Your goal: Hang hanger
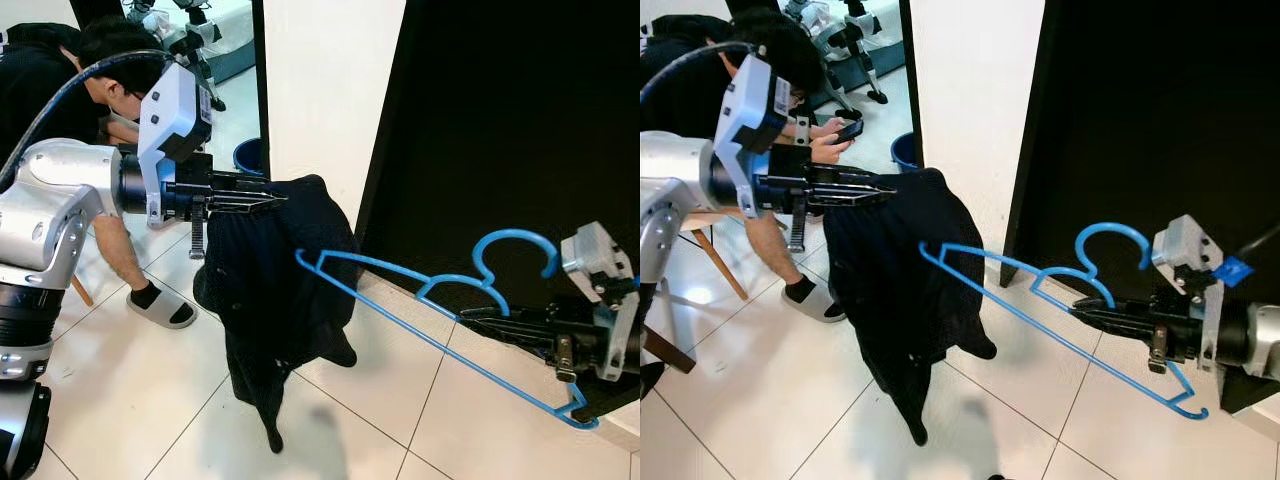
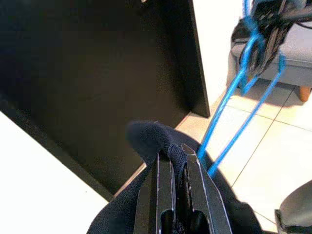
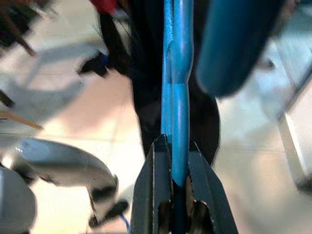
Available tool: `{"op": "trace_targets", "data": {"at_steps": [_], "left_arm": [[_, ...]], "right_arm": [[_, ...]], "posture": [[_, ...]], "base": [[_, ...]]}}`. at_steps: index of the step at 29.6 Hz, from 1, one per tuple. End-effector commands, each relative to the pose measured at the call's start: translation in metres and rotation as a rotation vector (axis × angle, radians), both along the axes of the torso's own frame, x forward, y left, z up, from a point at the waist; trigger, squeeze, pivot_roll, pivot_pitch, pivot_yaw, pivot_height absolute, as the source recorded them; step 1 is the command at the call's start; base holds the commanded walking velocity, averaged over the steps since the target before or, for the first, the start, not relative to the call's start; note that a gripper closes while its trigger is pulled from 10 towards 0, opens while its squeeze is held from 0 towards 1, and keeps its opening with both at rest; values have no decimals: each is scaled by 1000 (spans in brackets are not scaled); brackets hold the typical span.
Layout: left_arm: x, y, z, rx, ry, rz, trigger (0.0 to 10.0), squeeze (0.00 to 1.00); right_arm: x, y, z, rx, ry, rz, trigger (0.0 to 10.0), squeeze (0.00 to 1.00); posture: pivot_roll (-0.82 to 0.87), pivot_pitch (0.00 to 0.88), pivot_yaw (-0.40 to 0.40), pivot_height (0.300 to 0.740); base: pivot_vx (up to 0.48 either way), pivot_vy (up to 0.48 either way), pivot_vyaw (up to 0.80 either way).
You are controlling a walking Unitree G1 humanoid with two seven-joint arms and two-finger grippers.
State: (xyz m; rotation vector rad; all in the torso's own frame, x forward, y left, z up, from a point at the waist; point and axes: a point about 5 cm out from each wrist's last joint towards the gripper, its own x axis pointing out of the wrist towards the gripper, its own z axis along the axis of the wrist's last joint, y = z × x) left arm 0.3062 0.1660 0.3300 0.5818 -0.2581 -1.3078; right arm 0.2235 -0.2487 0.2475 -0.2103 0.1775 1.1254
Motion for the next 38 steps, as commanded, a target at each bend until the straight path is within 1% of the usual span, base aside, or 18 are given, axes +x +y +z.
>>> {"op": "trace_targets", "data": {"at_steps": [1, 2, 5, 6, 7, 8, 9, 11, 13, 14, 15, 23, 24, 25, 27, 29, 34, 38], "left_arm": [[-1, 3, 9, 21, -51, 11, 10000, 0], [0, 3, 10, 18, -59, 17, 10000, 0], [0, 3, 10, 18, -59, 17, 10000, 0], [2, 3, 10, 16, -65, 23, 10000, 0], [2, 3, 10, 16, -65, 23, 10000, 0], [4, 3, 10, 9, -73, 32, 10000, 0], [4, 3, 10, 9, -73, 32, 10000, 0], [6, 0, 11, -12, -86, 33, 10000, 0], [6, 0, 11, -12, -86, 33, 10000, 0], [7, -2, 12, -20, -89, 30, 10000, 0], [7, -4, 13, -26, -93, 22, 10000, 0], [5, -10, 13, -48, -91, -4, 10000, 0], [4, -15, 12, -61, -87, -24, 10000, 0], [4, -15, 12, -61, -87, -24, 10000, 0], [-1, -25, 11, -90, -73, -71, 10000, 0], [-3, -30, 11, -106, -66, -97, 10000, 0], [-4, -33, 11, -113, -60, -122, 10000, 0], [-6, -36, 10, -114, -54, -139, 10000, 0]], "right_arm": [[-7, 7, 12, 43, -37, 85, 10000, 0], [-10, 12, 15, 51, -49, 125, 10000, 0], [-10, 12, 15, 51, -49, 125, 10000, 0], [-11, 15, 18, 57, -58, 151, 10000, 0], [-11, 15, 18, 57, -58, 151, 10000, 0], [-11, 20, 18, 52, -64, 168, 10000, 0], [-11, 20, 18, 52, -64, 168, 10000, 0], [-6, 30, 14, 34, -70, 176, 10000, 0], [-6, 30, 14, 34, -70, 176, 10000, 0], [-4, 34, 13, 25, -71, 176, 10000, 0], [-1, 37, 10, 11, -71, 168, 10000, 0], [5, 43, 3, -26, -74, 139, 10000, 0], [9, 46, 0, -36, -75, 120, 10000, 0], [9, 46, 0, -36, -75, 120, 10000, 0], [14, 50, -3, -44, -82, 85, 10000, 0], [16, 53, -4, -44, -84, 72, 10000, 0], [17, 55, -4, -49, -86, 65, 10000, 0], [22, 56, -7, -75, -100, 21, 10000, 0]], "posture": [[37, 122, -16, 740], [37, 122, -16, 740], [37, 122, -16, 740], [37, 122, -16, 740], [37, 122, -16, 740], [35, 118, -15, 740], [35, 118, -15, 740], [35, 118, -15, 740], [35, 118, -15, 740], [35, 118, -15, 740], [35, 118, -15, 740], [38, 118, -13, 740], [38, 118, -13, 740], [38, 118, -13, 740], [40, 119, -12, 740], [40, 119, -12, 740], [37, 119, -11, 740], [36, 119, -10, 740]], "base": [[0, 0, 0], [0, 0, 0], [0, 0, 0], [0, 0, 0], [0, 0, 0], [0, 0, 0], [0, 0, 0], [0, 0, 0], [0, 0, 0], [0, 0, 0], [0, 0, 0], [0, 0, 0], [0, 0, 0], [0, 0, 0], [0, 0, 0], [0, 0, 0], [0, 0, 0], [0, 0, 0]]}}
